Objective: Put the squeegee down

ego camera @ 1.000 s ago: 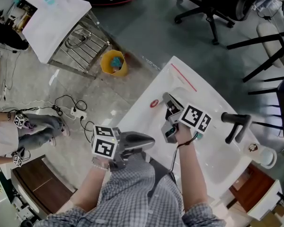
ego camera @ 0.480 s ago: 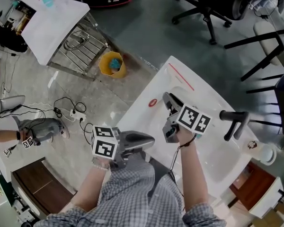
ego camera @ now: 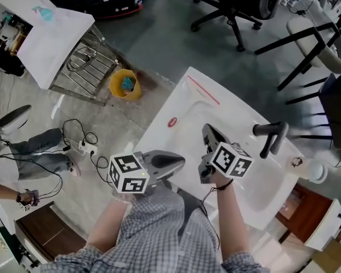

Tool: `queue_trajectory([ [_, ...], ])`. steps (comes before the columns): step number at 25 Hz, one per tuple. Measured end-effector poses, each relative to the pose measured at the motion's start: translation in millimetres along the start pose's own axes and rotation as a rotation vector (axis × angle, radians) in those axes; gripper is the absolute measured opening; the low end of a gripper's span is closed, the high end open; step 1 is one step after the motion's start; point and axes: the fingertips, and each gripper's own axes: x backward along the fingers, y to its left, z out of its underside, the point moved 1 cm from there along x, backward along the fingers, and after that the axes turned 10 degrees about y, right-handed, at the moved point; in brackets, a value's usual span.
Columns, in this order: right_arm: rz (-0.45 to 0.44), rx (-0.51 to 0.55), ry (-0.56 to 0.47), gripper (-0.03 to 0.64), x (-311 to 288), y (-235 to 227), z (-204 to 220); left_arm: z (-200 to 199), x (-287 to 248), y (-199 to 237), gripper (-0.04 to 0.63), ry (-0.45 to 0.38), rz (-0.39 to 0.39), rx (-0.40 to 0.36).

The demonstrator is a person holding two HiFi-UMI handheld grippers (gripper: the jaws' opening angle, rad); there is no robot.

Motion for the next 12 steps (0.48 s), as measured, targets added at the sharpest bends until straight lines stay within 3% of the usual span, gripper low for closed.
queue_trajectory([
  [12,0.190,0.408,-0.175,0.008,96,31,-2,-36,7,-23,0.005,-0.074,-0.127,-0.194],
])
